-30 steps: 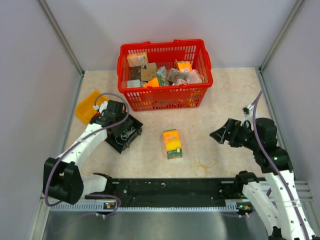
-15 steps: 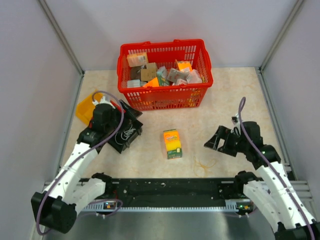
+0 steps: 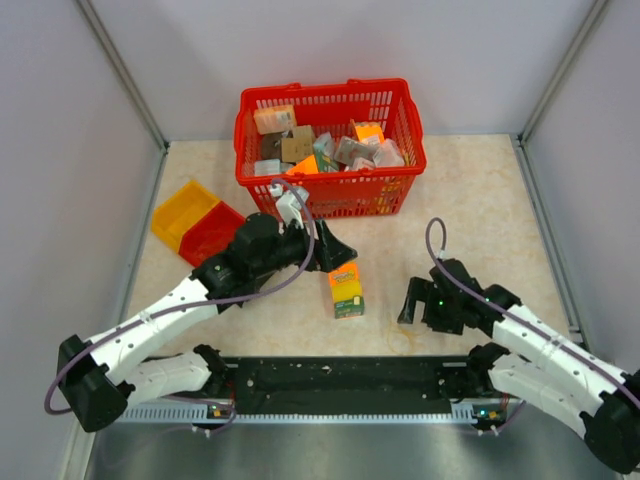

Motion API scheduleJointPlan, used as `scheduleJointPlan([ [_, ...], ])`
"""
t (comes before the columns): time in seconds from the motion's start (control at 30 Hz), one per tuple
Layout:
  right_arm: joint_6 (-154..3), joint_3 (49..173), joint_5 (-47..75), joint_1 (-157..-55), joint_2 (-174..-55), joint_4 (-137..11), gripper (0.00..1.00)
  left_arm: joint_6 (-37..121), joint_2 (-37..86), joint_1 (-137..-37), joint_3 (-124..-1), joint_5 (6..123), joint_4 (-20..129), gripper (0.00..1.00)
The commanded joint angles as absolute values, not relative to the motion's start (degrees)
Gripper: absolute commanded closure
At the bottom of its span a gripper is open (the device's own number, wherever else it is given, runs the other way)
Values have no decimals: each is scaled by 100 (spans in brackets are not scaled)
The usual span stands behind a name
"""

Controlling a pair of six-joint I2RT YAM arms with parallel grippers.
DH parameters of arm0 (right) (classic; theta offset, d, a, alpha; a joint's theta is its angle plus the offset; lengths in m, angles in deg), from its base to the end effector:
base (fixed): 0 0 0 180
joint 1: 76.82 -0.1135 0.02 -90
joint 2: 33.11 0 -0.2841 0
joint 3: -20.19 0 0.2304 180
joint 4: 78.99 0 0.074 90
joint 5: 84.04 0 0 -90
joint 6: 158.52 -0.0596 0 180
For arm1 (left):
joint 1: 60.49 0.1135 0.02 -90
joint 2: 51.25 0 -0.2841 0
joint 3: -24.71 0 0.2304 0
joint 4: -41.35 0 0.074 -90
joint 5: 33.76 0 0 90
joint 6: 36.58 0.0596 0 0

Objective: Untangle the cables

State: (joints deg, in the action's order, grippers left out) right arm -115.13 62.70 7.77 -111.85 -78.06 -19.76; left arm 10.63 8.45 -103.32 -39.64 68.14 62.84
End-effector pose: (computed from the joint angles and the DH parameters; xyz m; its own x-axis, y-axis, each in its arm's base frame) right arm 0.0911 0.0661 0.1868 -0.9210 0.2414 -0.3058 0.1212 0.9235 0.3640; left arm 0.1625 -0.1674 0.3391 -0.7061 -0.2518 -0.6618 0.4501 0.5619 -0.6940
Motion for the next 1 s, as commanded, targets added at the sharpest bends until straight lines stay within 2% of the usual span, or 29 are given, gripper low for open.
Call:
scheduleJointPlan([
  [0.0, -10992, 6359, 1184, -11312, -8389, -2952, 1, 1703, 896, -10768, -4285, 6434, 6048, 11],
  [0.03, -11035, 6323, 1203, -11364, -8530, -3127, 1, 1703, 896, -10778, -4285, 6372, 6101, 12],
  [0.07, -11088, 6288, 1133, -11434, -8662, -3251, 8, 1703, 887, -10786, -4285, 6363, 6119, 12],
  [0.13, -11193, 6183, 1106, -11479, -8855, -3401, 32, 1712, 843, -10795, -4294, 6371, 6137, 12],
  [0.17, -11264, 6165, 1054, -11479, -8926, -3410, 48, 1729, 817, -10804, -4294, 6398, 6137, 12],
  [0.27, -11274, 6191, 1088, -11488, -9041, -3393, 82, 1913, 746, -10830, -4355, 6634, 6111, 12],
  [0.33, -11238, 6375, 1228, -11488, -8919, -3331, 100, 2098, 746, -10830, -4399, 7090, 5936, 11],
  [0.47, -10940, 6796, 1563, -11488, -8208, -3322, 100, 2309, 1018, -10857, -4654, 8110, 5698, 9],
  [0.6, -10483, 7359, 1791, -11479, -7469, -3279, 100, 2450, 1238, -11015, -4769, 8594, 5260, 16],
  [0.77, -10306, 7983, 2449, -11488, -7169, -3243, 100, 2292, 1264, -11287, -4461, 8972, 4240, 14],
  [0.97, -10429, 8432, 2925, -11479, -7011, -3366, 100, 2424, 1844, -11770, -4777, 9105, 4423, 13],
])
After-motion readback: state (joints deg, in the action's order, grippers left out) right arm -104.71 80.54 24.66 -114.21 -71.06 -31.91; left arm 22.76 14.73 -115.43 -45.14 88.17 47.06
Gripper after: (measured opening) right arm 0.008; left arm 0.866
